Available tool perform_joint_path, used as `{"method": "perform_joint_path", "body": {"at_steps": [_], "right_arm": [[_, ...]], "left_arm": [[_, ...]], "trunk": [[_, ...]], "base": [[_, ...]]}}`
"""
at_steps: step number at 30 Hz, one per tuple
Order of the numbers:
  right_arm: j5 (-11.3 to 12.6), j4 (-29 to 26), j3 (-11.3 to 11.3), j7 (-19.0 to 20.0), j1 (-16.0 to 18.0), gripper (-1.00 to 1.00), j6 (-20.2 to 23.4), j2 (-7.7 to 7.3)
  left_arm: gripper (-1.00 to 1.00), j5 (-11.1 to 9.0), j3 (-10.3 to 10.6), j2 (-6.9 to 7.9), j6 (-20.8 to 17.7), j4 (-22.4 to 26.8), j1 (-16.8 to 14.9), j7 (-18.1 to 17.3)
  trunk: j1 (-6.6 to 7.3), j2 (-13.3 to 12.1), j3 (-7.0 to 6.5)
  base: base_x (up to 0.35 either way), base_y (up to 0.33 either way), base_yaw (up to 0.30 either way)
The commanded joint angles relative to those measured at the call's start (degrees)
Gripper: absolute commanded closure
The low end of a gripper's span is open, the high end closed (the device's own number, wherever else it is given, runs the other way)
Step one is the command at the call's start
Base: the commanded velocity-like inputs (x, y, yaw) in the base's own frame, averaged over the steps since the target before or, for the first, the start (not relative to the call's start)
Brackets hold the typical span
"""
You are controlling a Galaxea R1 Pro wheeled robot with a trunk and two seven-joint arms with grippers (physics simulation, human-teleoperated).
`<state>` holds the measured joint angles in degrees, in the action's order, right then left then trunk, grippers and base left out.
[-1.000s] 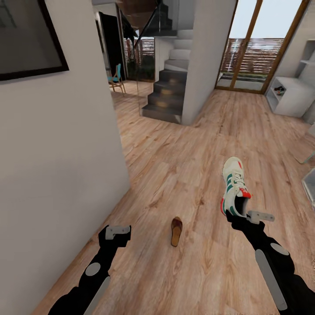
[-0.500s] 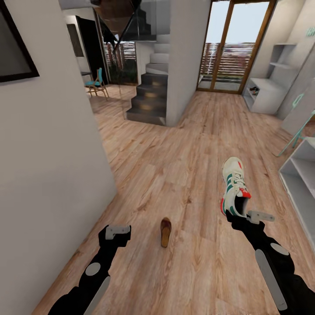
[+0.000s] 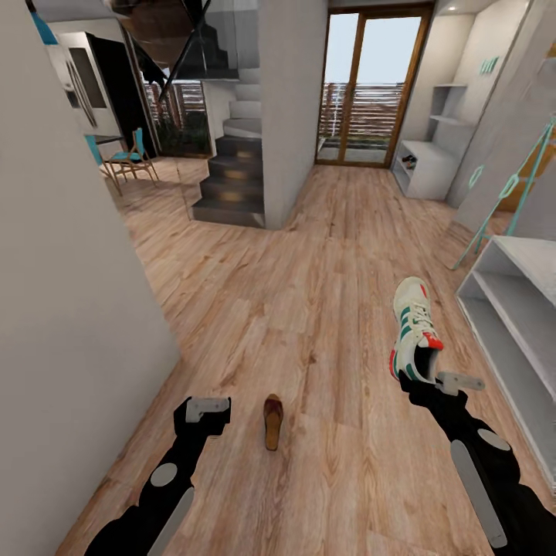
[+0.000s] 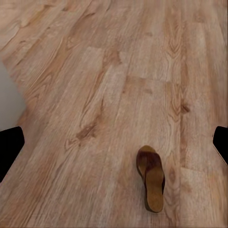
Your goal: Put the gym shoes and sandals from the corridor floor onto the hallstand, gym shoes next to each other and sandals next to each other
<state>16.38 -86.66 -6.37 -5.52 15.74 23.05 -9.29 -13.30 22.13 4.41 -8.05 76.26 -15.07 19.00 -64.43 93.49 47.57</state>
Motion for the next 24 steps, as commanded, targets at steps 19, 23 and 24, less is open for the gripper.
{"method": "perform_joint_path", "body": {"at_steps": [19,23,24], "right_arm": [[0.58,-0.09,0.13,-0.45,0.07,1.0,0.28,-0.02],[0.58,-0.09,0.13,-0.45,0.03,1.0,0.29,-0.02],[0.58,-0.09,0.13,-0.45,0.02,1.0,0.27,-0.02]], "left_arm": [[-1.0,-0.41,0.19,0.08,-0.21,0.1,-0.04,0.51],[-1.0,-0.41,0.16,0.08,-0.21,0.11,-0.04,0.54],[-1.0,-0.41,0.14,0.08,-0.21,0.11,-0.04,0.55]], "trunk": [[-0.01,0.02,-0.34],[-0.01,0.02,-0.34],[-0.01,0.02,-0.34]], "base": [[0.201,0.0,-0.072],[0.076,0.0,0.0],[0.209,0.0,0.0]]}}
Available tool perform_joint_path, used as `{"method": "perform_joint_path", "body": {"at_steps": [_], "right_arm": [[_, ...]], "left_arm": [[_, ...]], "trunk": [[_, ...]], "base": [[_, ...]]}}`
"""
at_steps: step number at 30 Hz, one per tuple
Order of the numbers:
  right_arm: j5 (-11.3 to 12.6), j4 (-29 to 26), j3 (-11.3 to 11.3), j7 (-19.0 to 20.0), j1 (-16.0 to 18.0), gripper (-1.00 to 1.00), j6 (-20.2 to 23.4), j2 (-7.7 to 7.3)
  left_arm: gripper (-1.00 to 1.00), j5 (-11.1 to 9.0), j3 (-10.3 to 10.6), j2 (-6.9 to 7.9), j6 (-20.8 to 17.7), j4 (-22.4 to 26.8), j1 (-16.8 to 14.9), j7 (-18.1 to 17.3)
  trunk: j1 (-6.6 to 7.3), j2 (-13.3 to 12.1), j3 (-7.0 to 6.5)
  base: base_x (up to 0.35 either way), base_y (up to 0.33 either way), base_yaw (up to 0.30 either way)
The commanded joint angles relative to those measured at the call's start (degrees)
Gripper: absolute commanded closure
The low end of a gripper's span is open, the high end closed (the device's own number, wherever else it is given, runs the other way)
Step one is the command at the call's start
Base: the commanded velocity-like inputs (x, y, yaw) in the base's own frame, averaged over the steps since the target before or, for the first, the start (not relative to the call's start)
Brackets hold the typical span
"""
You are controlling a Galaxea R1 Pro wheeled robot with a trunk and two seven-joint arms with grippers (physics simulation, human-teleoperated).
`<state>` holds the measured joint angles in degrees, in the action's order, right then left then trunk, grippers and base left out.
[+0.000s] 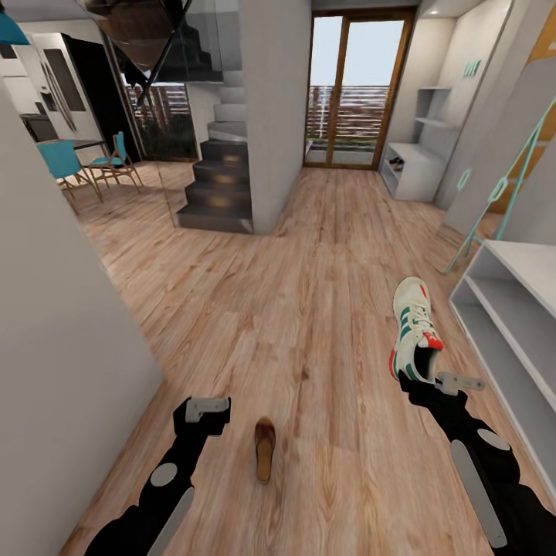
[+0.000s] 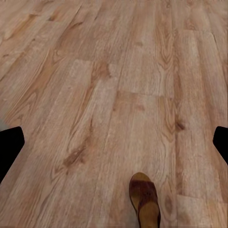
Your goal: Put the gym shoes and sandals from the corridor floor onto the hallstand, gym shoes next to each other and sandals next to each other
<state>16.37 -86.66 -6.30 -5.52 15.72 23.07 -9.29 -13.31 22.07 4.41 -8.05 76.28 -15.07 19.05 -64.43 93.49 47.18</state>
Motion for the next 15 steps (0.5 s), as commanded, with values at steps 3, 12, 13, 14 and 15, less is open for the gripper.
{"method": "perform_joint_path", "body": {"at_steps": [3,12,13,14,15], "right_arm": [[0.6,-0.09,0.06,-0.45,0.05,1.0,0.26,-0.03],[0.6,-0.09,0.06,-0.45,0.04,1.0,0.25,-0.03],[0.6,-0.09,0.06,-0.45,0.05,1.0,0.26,-0.03],[0.6,-0.09,0.06,-0.45,0.07,1.0,0.24,-0.03],[0.6,-0.09,0.06,-0.45,0.08,1.0,0.24,-0.03]], "left_arm": [[-1.0,-0.4,0.24,0.07,-0.21,0.09,-0.05,0.5],[-1.0,-0.4,0.26,0.07,-0.21,0.1,-0.05,0.53],[-1.0,-0.4,0.26,0.07,-0.21,0.1,-0.05,0.51],[-1.0,-0.4,0.26,0.07,-0.21,0.1,-0.05,0.49],[-1.0,-0.4,0.26,0.07,-0.21,0.1,-0.05,0.5]], "trunk": [[-0.02,0.02,0.05],[-0.02,0.02,0.05],[-0.02,0.02,0.05],[-0.02,0.02,0.05],[-0.02,0.02,0.05]], "base": [[0.267,0.0,0.0],[0.221,0.0,0.0],[0.065,0.0,0.0],[0.042,0.0,0.0],[0.033,0.0,0.0]]}}
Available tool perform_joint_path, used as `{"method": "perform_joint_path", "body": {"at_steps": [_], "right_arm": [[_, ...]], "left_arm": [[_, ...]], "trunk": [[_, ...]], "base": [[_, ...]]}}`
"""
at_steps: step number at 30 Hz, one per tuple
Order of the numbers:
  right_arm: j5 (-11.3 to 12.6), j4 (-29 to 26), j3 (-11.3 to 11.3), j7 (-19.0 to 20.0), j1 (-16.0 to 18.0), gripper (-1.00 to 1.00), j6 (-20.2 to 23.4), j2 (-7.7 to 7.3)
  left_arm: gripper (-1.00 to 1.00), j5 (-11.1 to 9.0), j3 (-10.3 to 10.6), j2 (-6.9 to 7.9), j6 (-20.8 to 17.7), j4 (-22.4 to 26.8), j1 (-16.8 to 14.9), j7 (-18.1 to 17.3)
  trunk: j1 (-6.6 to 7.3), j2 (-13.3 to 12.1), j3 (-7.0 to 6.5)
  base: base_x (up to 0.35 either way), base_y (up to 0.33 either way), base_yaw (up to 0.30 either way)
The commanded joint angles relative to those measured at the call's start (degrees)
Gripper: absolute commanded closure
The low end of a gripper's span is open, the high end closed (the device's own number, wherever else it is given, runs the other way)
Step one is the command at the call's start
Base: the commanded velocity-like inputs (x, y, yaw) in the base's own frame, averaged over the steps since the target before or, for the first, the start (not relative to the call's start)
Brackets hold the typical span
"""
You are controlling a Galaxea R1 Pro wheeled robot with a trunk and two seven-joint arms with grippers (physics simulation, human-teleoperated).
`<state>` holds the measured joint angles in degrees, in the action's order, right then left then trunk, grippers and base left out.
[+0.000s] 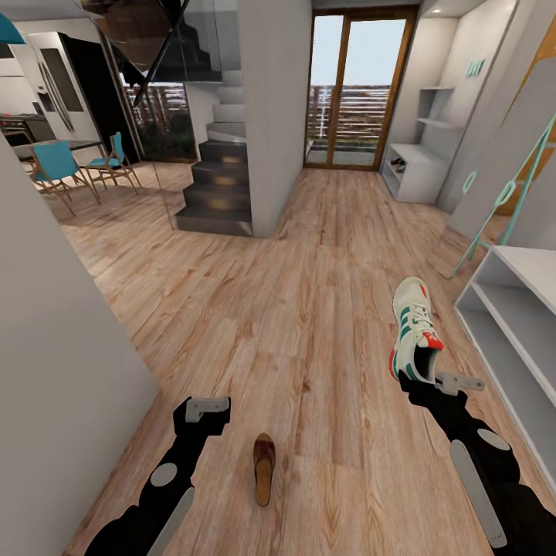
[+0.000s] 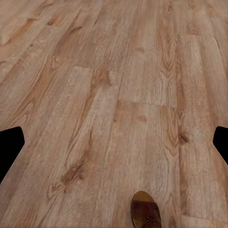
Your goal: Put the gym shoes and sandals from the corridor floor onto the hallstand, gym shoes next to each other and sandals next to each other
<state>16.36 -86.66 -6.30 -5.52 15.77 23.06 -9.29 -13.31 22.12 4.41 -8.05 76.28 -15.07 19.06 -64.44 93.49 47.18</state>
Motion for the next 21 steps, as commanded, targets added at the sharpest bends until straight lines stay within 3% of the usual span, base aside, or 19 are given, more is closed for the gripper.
{"method": "perform_joint_path", "body": {"at_steps": [1,12,21], "right_arm": [[0.6,-0.09,0.06,-0.45,0.02,1.0,0.28,-0.03],[0.6,-0.09,0.06,-0.53,0.01,1.0,0.25,-0.03],[0.6,-0.09,0.06,-0.46,0.03,1.0,0.25,-0.03]], "left_arm": [[-1.0,-0.4,0.21,0.07,-0.21,0.09,-0.05,0.52],[-1.0,-0.4,0.21,0.07,-0.21,0.09,-0.05,0.45],[-1.0,-0.37,0.29,0.07,-0.21,0.04,-0.05,0.45]], "trunk": [[0.0,0.03,0.05],[0.0,0.03,0.05],[0.0,0.03,0.05]], "base": [[0.017,0.0,0.0],[0.008,-0.002,0.0],[0.159,-0.065,0.0]]}}
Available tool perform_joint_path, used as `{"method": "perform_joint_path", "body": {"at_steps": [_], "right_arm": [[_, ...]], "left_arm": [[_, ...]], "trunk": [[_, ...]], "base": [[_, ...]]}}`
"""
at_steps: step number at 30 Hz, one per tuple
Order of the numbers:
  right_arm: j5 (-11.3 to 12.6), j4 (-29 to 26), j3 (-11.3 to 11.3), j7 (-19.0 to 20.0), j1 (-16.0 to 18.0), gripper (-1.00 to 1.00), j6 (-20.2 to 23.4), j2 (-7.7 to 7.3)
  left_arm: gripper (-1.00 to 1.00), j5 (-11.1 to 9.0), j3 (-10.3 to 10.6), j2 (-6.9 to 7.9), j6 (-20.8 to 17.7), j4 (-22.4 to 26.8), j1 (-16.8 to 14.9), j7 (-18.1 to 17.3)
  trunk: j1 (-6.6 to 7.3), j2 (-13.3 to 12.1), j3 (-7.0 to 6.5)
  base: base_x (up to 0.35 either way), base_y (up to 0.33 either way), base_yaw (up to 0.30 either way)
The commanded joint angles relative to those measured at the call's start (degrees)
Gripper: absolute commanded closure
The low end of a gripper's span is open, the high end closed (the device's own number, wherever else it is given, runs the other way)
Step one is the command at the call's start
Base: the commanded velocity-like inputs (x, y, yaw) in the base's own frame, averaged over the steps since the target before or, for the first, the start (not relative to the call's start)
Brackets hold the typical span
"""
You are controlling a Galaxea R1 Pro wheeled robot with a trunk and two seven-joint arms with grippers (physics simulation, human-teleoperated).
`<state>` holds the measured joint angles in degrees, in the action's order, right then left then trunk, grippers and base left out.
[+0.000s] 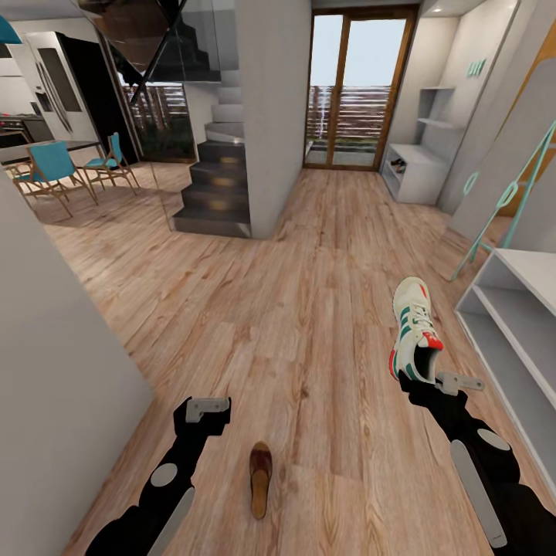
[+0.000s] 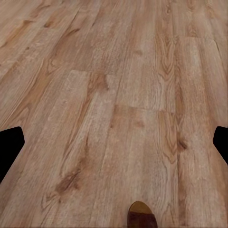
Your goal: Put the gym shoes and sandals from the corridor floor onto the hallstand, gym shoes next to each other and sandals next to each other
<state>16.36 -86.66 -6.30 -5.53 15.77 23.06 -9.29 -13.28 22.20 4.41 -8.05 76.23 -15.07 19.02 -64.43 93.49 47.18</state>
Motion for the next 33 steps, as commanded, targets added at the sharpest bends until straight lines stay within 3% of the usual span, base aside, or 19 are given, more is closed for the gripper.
{"method": "perform_joint_path", "body": {"at_steps": [1,18,33], "right_arm": [[0.6,-0.09,0.06,-0.45,0.02,1.0,0.25,-0.03],[0.6,-0.09,0.06,-0.45,0.02,1.0,0.25,-0.03],[0.51,-0.09,0.21,-0.57,-0.01,1.0,0.26,-0.03]], "left_arm": [[-1.0,-0.4,0.21,0.07,-0.21,0.1,-0.05,0.49],[-1.0,-0.43,0.2,0.07,-0.21,0.13,-0.05,0.32],[-1.0,-0.34,0.21,0.07,-0.21,0.16,-0.03,0.38]], "trunk": [[-0.01,0.02,0.05],[-0.01,0.02,0.05],[-0.01,0.02,0.05]], "base": [[0.132,-0.011,0.0],[0.07,-0.001,0.0],[0.064,-0.088,0.0]]}}
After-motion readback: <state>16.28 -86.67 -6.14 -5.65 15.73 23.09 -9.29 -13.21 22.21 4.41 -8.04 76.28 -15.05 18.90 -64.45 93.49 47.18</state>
